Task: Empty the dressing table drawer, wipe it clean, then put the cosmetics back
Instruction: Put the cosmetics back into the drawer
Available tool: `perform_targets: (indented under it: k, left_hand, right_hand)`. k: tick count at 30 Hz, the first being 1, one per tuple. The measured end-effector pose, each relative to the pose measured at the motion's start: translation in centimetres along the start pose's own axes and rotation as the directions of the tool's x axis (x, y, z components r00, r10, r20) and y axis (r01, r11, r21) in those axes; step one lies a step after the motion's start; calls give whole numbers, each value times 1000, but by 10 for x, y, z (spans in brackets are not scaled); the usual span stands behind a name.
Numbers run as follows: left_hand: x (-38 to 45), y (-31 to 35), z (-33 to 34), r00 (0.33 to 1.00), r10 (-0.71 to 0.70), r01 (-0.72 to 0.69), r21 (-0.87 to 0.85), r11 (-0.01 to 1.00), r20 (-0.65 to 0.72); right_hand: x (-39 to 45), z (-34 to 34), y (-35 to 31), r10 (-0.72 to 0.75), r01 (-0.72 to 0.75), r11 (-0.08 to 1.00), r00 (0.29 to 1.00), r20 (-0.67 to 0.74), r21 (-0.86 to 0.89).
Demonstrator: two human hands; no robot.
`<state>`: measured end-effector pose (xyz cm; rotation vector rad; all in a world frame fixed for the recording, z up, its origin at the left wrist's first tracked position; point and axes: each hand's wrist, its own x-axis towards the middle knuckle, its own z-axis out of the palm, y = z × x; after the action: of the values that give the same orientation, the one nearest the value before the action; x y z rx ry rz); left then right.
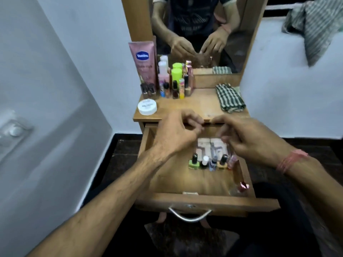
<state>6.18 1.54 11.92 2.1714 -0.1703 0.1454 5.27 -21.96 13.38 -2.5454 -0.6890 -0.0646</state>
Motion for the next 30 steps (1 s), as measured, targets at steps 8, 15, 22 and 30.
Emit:
perform_targets:
  k: [8, 15, 22, 30]
  left_hand:
    - [80, -17, -72, 930, 113, 35, 393, 919, -349]
    - [117, -15, -75, 957, 138, 8, 497, 868, -255]
    - [131, -15, -59, 965, 193, -37, 636, 771, -177]
    - [130, -19, -59, 958, 221, -60, 629, 776, -181]
  right_hand:
    - [119, 5, -36, -51, 30, 996, 962, -269, -84]
    - [176, 9, -34, 28, -108, 957, 958, -284, -269]
    - [187, 19, -32, -15, -88, 925, 964, -267, -370]
    - [179, 19, -26, -19, -89, 946, 944, -330, -310]
